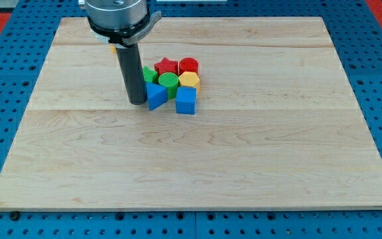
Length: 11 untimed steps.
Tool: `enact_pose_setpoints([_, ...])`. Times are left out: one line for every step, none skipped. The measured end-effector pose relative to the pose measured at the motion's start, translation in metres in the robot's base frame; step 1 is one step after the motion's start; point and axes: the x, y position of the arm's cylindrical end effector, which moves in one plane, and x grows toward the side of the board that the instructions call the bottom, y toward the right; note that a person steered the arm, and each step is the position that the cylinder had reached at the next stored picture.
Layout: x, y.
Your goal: Move the yellow heart to the left green star
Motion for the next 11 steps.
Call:
enact_pose_setpoints([0.009,-0.017])
enact_pose_setpoints([0.032,-0.052])
enact_pose_setpoints([-0.034,-0.113])
enact_pose_setpoints([-0.097,-0.136])
enact_pose_setpoints([-0.163,-0.096])
enact_pose_setpoints([-0.189,-0.075])
enact_pose_setpoints([-0.180,-0.054])
enact_pose_setpoints([-0.139,-0.052])
enact_pose_setpoints([-0.116,-0.043])
enact_pose_setpoints([-0.089,-0.032])
enact_pose_setpoints([-0.058,-0.019])
